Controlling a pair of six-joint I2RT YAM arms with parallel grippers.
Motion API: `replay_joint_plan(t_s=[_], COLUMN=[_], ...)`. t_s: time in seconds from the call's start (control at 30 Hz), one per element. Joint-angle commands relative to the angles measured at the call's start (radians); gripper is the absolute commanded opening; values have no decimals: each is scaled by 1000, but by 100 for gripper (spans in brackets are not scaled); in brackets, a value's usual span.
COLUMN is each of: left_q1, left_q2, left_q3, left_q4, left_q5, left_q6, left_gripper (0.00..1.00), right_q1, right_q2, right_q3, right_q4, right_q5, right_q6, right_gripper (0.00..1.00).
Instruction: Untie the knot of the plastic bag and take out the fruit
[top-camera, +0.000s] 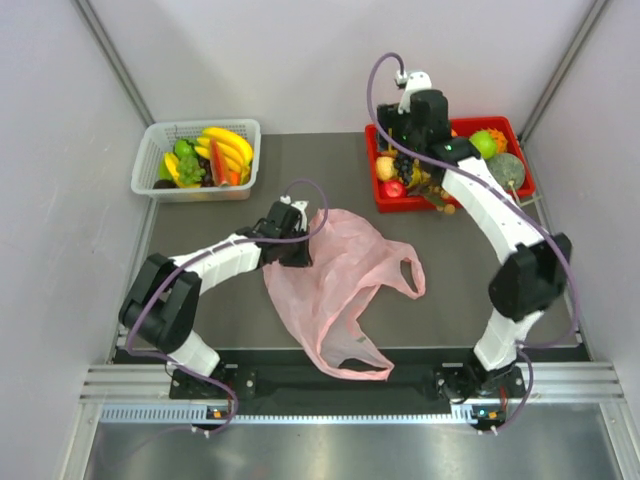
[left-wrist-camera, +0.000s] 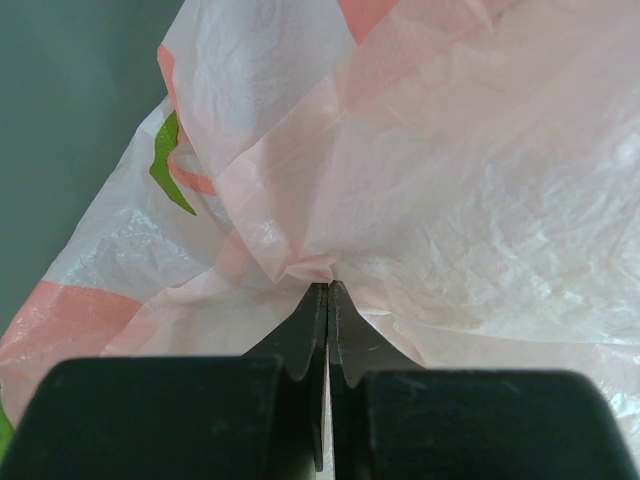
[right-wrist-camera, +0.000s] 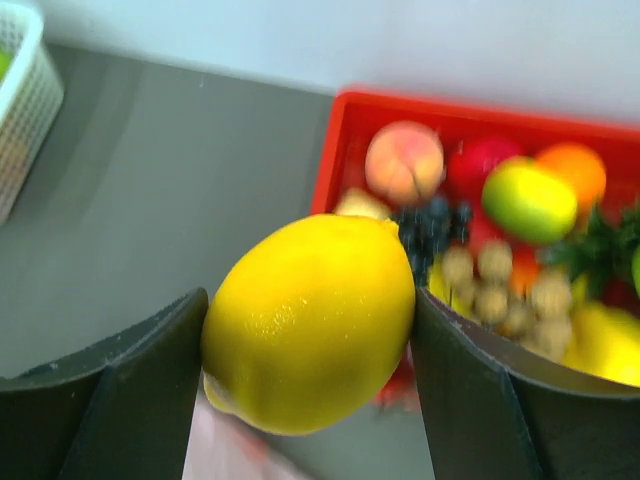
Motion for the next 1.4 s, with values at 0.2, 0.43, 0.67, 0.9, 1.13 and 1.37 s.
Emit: replay_joint_plan(t_s=[0.2, 0.43, 0.67, 0.9, 1.13, 1.37], left_q1=[3, 3, 3, 3, 3, 3], left_q2=[-49, -57, -45, -54, -57, -104], left_q3=[-48, -69, -68, -69, -60, -34], left_q4=[41, 41, 53, 48, 39, 10], left_q5=[33, 29, 38, 33, 30, 12], left_q6=[-8, 1, -4, -2, -1, 3], left_gripper=[0, 0, 0, 0, 0, 0], right_q1=[-71, -91, -93, -94, -102, -102], right_q2=[533, 671, 715, 752, 674, 319], right_q3=[649, 688, 692, 718, 709, 472], right_q4=[-77, -34, -60, -95, -100, -29], right_q5=[35, 32, -18, -14, 15, -56], right_q6=[-16, -13, -33, -67, -42, 33], right_gripper=[0, 1, 14, 72, 100, 100])
